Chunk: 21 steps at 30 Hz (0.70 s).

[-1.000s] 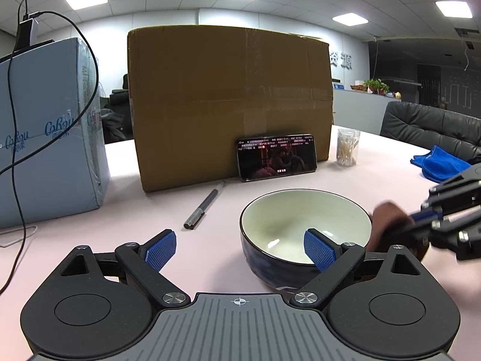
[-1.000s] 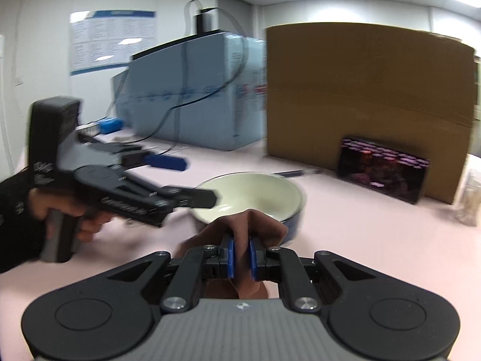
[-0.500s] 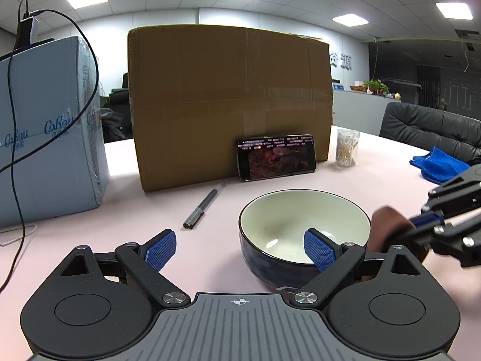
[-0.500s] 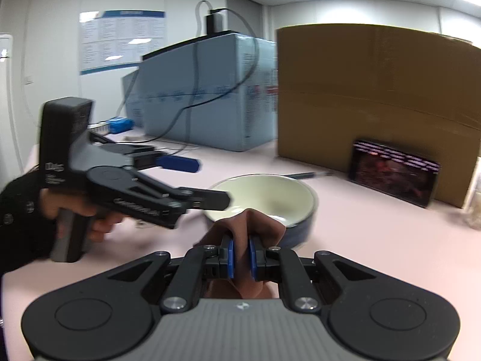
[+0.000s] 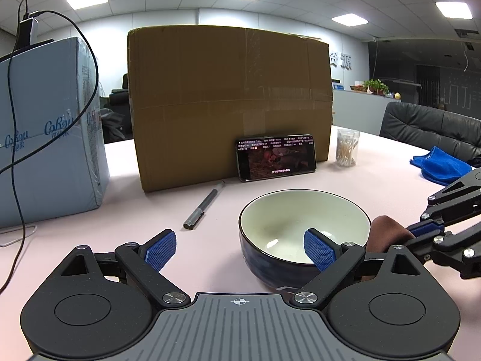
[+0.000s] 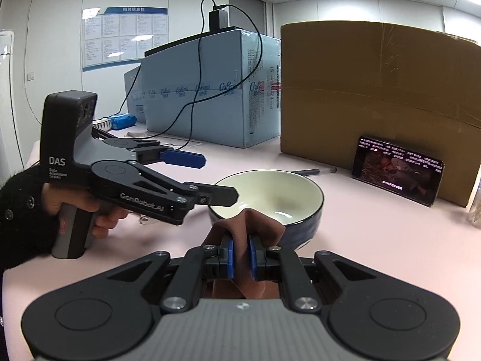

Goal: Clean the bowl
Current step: 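Press the cloth against the bowl's outer wall with the right gripper, then lower the brown cloth onto the table and open the right gripper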

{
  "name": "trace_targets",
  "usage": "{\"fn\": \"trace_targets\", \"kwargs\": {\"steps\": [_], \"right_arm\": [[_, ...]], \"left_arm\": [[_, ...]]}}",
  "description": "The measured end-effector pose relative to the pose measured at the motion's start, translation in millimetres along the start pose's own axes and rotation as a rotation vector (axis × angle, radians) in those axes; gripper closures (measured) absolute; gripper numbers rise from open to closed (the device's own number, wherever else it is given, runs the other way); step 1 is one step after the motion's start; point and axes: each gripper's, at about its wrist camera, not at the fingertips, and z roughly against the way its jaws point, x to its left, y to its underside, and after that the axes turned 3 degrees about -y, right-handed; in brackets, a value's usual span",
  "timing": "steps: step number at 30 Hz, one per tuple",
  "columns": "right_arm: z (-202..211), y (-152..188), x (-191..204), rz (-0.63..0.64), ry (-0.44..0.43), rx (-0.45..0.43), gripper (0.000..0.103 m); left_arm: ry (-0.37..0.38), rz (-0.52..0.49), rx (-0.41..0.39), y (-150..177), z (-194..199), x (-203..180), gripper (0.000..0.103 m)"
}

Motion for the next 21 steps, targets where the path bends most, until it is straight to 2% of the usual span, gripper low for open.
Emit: {"fn": "trace_targets", "kwargs": {"steps": [5, 9, 16, 21], "right_arm": [[3, -1, -10, -0.025, 0.069, -0.016, 0.091], [3, 0, -11, -0.032, 0.092, -0.024, 0.091], [-2, 0, -4, -0.024, 0.052, -0.016, 0.09], [4, 2, 2, -0.038, -0.032, -0.012, 0.09]], "left_arm": [[0.001, -0.001, -0.001, 0, -1, 1, 0.009], [0.001, -0.004, 0.001, 0, -1, 0, 0.009], [-0.004, -0.006, 0.0, 0, -1, 0, 0.009], [-0.004, -0.01, -0.004, -1, -2, -1, 0.009]]}}
